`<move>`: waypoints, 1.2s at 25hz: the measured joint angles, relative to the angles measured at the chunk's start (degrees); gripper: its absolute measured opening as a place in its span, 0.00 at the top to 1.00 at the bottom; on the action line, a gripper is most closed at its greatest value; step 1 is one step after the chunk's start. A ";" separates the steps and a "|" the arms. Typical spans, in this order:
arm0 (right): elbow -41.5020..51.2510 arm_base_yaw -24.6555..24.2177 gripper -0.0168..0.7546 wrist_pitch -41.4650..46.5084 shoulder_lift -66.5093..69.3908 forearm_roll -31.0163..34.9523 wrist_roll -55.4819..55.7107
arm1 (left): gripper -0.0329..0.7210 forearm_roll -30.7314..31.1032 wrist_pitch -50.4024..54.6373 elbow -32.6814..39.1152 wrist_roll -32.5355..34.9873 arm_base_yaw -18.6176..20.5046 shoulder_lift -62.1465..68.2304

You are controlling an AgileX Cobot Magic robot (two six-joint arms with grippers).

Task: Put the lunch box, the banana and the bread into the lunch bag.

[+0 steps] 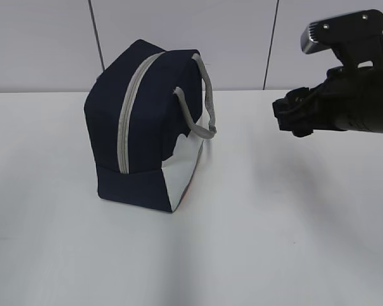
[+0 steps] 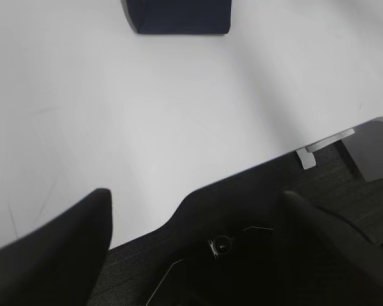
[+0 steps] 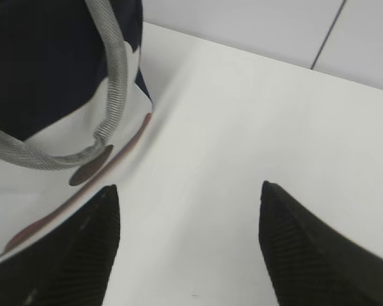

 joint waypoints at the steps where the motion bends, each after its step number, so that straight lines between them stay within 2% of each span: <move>1: 0.49 0.00 0.33 1.04 0.00 -0.03 -0.51 | 0.26 0.19 0.06 0.43 -0.05 0.00 -1.23; 4: 2.91 0.09 0.33 5.65 -0.17 0.44 -3.23 | 0.29 1.02 0.06 2.23 -0.05 0.00 -4.72; 6: 4.46 0.09 0.33 8.76 -0.32 4.53 -8.12 | 0.30 1.27 0.14 3.40 -0.05 0.00 -6.98; 10: 5.21 1.54 0.33 13.58 -1.76 23.93 -26.35 | 0.30 1.17 0.27 5.39 -0.05 0.00 -9.97; 12: 5.21 4.74 0.33 15.94 -3.24 33.46 -36.57 | 0.30 1.06 0.50 5.96 -0.05 0.00 -11.04; 14: 5.21 8.37 0.33 18.13 -4.88 40.13 -43.96 | 0.30 1.06 0.47 6.09 -0.05 0.00 -11.80; 18: 5.21 13.27 0.33 22.28 -9.94 62.81 -63.65 | 0.31 1.12 0.51 6.13 -0.05 0.00 -12.79; 21: 5.21 13.86 0.33 24.55 -15.31 81.73 -78.94 | 0.31 1.12 0.57 6.13 -0.05 0.00 -13.57; 23: 5.21 13.86 0.33 27.10 -19.82 91.96 -87.38 | 0.31 1.12 0.63 6.13 -0.05 0.00 -14.19; 26: 5.34 13.86 0.33 32.29 -28.38 100.77 -96.17 | 0.31 1.12 0.69 6.20 -0.05 0.00 -15.47; 30: 5.48 13.86 0.33 40.34 -39.31 104.06 -100.63 | 0.31 2.57 0.88 6.20 -0.05 0.00 -16.61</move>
